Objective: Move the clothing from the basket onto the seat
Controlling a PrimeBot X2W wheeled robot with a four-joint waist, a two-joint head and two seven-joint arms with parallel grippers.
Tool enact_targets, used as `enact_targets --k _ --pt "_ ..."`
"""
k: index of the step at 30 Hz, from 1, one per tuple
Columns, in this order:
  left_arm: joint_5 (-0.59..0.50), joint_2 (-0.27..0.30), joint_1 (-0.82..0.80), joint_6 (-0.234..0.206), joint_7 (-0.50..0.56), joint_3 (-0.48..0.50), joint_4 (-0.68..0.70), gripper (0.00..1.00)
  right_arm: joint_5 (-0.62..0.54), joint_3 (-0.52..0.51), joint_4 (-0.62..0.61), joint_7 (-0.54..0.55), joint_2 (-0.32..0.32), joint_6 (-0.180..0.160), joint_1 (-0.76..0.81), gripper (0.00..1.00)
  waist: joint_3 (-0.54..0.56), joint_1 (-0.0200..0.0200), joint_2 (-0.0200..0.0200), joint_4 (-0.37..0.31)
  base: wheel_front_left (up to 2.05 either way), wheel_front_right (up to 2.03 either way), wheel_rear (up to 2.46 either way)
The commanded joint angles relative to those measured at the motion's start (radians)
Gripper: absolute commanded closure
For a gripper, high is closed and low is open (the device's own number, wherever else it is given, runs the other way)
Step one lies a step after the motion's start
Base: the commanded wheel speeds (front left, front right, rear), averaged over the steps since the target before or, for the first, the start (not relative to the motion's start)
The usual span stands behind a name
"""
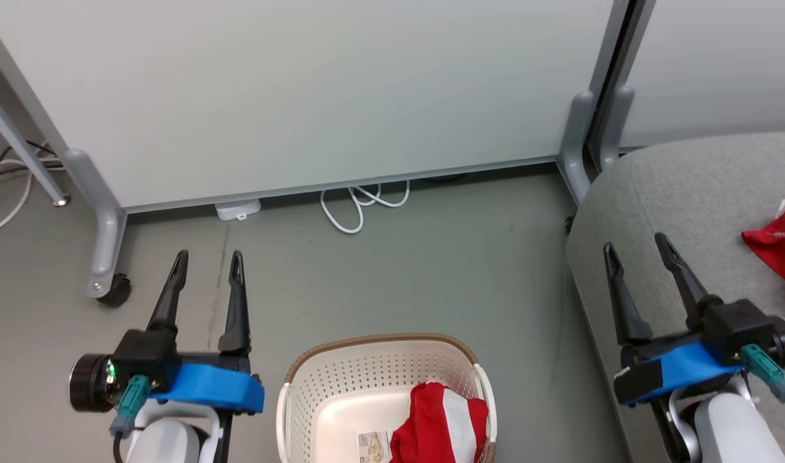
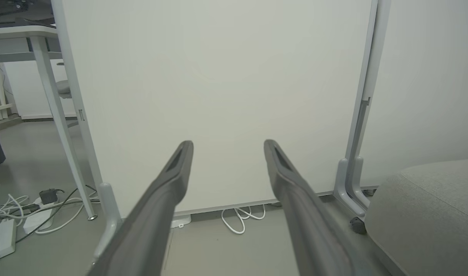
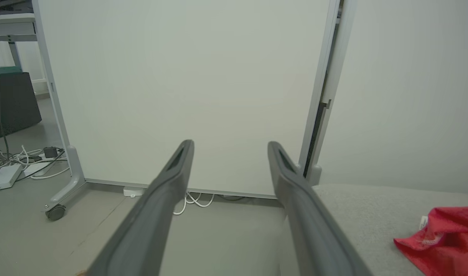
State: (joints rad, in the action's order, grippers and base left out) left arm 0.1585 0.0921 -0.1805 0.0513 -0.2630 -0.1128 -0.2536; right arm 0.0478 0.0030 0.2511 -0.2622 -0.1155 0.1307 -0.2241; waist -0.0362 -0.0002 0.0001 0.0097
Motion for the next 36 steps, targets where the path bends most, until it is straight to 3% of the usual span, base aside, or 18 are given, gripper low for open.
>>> enact_targets --k 1,17,36 --pt "-0.012 -0.003 0.022 0.010 -0.003 0.015 0.011 0.00 0.012 -0.003 -0.004 -0.004 0.006 0.000 0.027 0.00 0.016 0.0002 -0.0001 0.014 0.00 0.00 0.00" --pt "-0.053 -0.035 0.113 0.060 -0.003 0.081 0.024 0.00 0.031 -0.033 -0.008 -0.004 0.044 0.000 0.140 0.00 0.034 0.0002 -0.0001 0.029 0.00 0.00 0.00" --pt "-0.074 -0.042 0.092 0.076 -0.003 0.077 0.002 0.00 0.032 -0.032 0.001 -0.004 0.061 0.000 0.140 0.00 0.029 0.0002 -0.0001 0.027 0.00 0.00 0.00"
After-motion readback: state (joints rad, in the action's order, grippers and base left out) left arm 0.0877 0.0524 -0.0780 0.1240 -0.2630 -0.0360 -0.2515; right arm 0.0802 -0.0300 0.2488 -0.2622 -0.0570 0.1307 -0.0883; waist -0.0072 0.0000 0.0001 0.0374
